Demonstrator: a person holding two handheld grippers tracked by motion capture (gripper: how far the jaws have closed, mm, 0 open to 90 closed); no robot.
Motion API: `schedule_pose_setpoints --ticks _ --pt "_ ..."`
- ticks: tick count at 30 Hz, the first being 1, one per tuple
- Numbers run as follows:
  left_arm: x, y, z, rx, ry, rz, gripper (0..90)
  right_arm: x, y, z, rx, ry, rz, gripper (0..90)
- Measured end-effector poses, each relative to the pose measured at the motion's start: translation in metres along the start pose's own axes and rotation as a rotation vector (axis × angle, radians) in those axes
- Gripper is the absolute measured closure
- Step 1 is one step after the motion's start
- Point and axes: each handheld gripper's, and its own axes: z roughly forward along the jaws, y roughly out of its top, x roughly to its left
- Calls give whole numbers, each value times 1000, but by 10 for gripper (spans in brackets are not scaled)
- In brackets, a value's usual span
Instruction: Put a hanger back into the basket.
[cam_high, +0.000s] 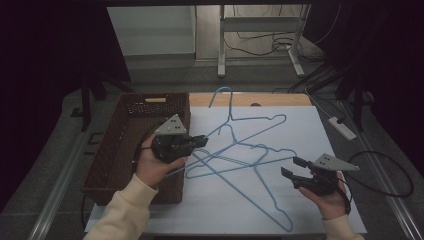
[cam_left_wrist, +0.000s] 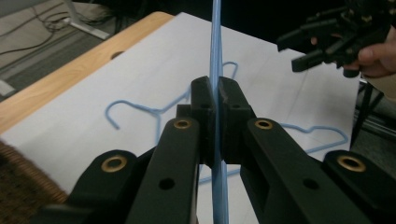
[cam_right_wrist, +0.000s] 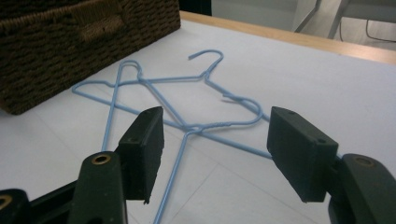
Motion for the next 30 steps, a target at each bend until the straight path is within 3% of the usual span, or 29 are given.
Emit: schedule_pose_setpoints --ticks 11,30 --pt "18 -10 -38 -40 70 -44 863 -4 -5 0 8 -13 7 374" --pt "40 -29 -78 -60 156 -97 863 -3 -8 4 37 -15 -7 373"
